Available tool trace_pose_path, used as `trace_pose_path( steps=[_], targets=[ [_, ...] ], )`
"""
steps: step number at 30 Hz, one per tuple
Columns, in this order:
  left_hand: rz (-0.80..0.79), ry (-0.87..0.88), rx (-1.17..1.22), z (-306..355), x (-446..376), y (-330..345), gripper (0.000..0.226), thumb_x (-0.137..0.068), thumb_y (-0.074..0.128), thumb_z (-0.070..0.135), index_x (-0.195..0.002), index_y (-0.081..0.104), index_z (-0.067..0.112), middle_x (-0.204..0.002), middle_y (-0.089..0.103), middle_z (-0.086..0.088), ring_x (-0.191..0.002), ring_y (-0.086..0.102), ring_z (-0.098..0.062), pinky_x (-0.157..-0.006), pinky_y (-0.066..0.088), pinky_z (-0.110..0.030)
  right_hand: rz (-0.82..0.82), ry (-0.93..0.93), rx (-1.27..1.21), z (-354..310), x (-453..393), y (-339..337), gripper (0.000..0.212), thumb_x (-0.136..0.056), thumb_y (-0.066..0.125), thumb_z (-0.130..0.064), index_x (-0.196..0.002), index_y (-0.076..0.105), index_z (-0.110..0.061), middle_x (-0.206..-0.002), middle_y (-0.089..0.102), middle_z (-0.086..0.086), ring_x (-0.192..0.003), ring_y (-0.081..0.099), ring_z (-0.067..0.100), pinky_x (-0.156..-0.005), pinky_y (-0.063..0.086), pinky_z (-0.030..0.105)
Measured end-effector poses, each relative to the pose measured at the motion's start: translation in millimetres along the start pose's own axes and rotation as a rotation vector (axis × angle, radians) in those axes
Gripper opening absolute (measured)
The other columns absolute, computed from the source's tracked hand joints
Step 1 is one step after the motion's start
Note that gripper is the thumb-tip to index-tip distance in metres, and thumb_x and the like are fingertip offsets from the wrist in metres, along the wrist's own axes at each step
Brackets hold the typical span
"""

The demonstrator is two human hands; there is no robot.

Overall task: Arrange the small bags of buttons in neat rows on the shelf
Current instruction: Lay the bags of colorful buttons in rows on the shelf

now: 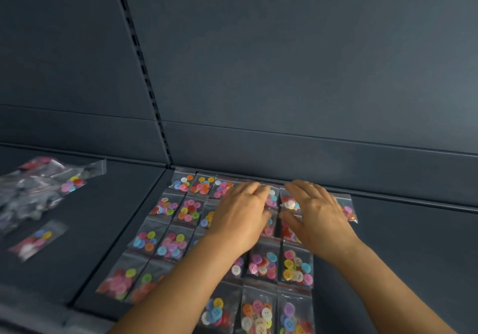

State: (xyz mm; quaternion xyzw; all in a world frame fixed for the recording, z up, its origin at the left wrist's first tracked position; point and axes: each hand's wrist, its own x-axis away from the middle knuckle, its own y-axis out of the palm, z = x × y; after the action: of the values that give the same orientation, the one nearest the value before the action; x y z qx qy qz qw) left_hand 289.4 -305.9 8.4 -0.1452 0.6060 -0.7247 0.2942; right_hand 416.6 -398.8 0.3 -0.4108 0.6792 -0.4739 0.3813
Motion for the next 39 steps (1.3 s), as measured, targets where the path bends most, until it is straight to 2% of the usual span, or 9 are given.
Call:
trace_pose_path(
  steps=[4, 7, 10, 14, 19, 23, 30, 36, 39],
  targets=[
    [0.019, -0.083, 0.011, -36.0, 35.1, -15.1, 0.061, -0.096, 0.048, 0.038, -0.149, 0.021, 0.025, -0.155, 0.024, 0.004, -0.143, 0.020, -0.017, -0.117, 0.017, -0.033, -0.043, -0.046, 0.016, -48.7, 1.1, 2.5, 0.065, -0.094, 0.043, -0.048, -0.149, 0.014, -0.027, -0.156, 0.018, -0.007, -0.145, 0.013, 0.016, -0.118, 0.011, 0.034],
    [0.050, -0.118, 0.020, -69.5, 62.4, -28.4, 0.062, -0.096, 0.046, 0.040, -0.150, 0.018, 0.027, -0.156, 0.020, 0.006, -0.143, 0.017, -0.015, -0.117, 0.015, -0.031, -0.041, -0.100, 0.002, -89.6, -0.1, 11.6, 0.066, -0.092, 0.042, -0.051, -0.149, 0.017, -0.027, -0.155, 0.022, -0.007, -0.143, 0.016, 0.017, -0.116, 0.015, 0.035],
    [0.080, -0.130, 0.022, -107.2, 91.2, -44.4, 0.062, -0.096, 0.046, 0.040, -0.150, 0.018, 0.026, -0.155, 0.022, 0.006, -0.142, 0.018, -0.014, -0.116, 0.017, -0.028, -0.038, -0.135, -0.026, -137.0, -1.4, 23.4, 0.065, -0.092, 0.047, -0.047, -0.148, 0.021, -0.025, -0.153, 0.026, -0.005, -0.142, 0.020, 0.019, -0.117, 0.016, 0.036],
    [0.089, -0.168, 0.026, -160.2, 128.7, -63.8, 0.062, -0.097, 0.045, 0.040, -0.150, 0.018, 0.025, -0.155, 0.021, 0.006, -0.143, 0.018, -0.013, -0.115, 0.017, -0.027, -0.056, -0.167, -0.039, -203.3, -1.3, 38.4, 0.066, -0.093, 0.046, -0.045, -0.149, 0.017, -0.026, -0.155, 0.020, -0.007, -0.144, 0.013, 0.016, -0.118, 0.010, 0.034],
    [0.094, -0.184, 0.024, -224.7, 170.6, -81.4, 0.061, -0.097, 0.045, 0.040, -0.150, 0.019, 0.025, -0.155, 0.022, 0.006, -0.142, 0.017, -0.013, -0.114, 0.018, -0.025, -0.077, -0.176, -0.074, -279.4, -4.4, 62.6, 0.065, -0.093, 0.044, -0.048, -0.149, 0.018, -0.025, -0.154, 0.021, -0.008, -0.143, 0.014, 0.014, -0.116, 0.012, 0.033],
    [0.078, -0.204, 0.034, -268.8, 197.6, -89.8, 0.060, -0.097, 0.045, 0.039, -0.150, 0.020, 0.024, -0.154, 0.024, 0.005, -0.142, 0.018, -0.012, -0.114, 0.019, -0.026, -0.084, -0.188, -0.109, -328.6, -6.3, 84.0, 0.063, -0.093, 0.045, -0.047, -0.148, 0.022, -0.025, -0.153, 0.024, -0.007, -0.142, 0.017, 0.014, -0.116, 0.015, 0.032],
    [0.076, -0.286, 0.026, -335.4, 226.0, -95.0, 0.057, -0.097, 0.045, 0.037, -0.148, 0.026, 0.020, -0.148, 0.034, 0.004, -0.135, 0.031, -0.016, -0.110, 0.027, -0.028, -0.124, -0.214, -0.132, -386.1, -15.5, 110.9, 0.053, -0.095, 0.046, -0.039, -0.145, 0.030, -0.027, -0.150, 0.032, -0.008, -0.139, 0.025, 0.014, -0.113, 0.021, 0.031],
    [0.104, -0.454, 0.006, -385.7, 233.8, -90.1, 0.052, -0.099, 0.041, 0.031, -0.147, 0.027, 0.016, -0.150, 0.033, -0.001, -0.137, 0.030, -0.020, -0.111, 0.028, -0.031, -0.224, -0.243, -0.152, -410.6, -38.4, 138.1, 0.042, -0.097, 0.045, -0.034, -0.138, 0.044, -0.025, -0.145, 0.040, -0.005, -0.135, 0.033, 0.020, -0.112, 0.030, 0.036],
    [0.091, -0.568, 0.005, -410.1, 238.6, -88.4, 0.052, -0.100, 0.038, 0.029, -0.148, 0.025, 0.011, -0.153, 0.027, -0.005, -0.141, 0.025, -0.023, -0.115, 0.027, -0.035, -0.294, -0.269, -0.187, -420.0, -50.1, 152.9, 0.033, -0.098, 0.043, -0.030, -0.126, 0.056, -0.020, -0.133, 0.050, -0.001, -0.125, 0.043, 0.023, -0.106, 0.037, 0.041]
  ],
)
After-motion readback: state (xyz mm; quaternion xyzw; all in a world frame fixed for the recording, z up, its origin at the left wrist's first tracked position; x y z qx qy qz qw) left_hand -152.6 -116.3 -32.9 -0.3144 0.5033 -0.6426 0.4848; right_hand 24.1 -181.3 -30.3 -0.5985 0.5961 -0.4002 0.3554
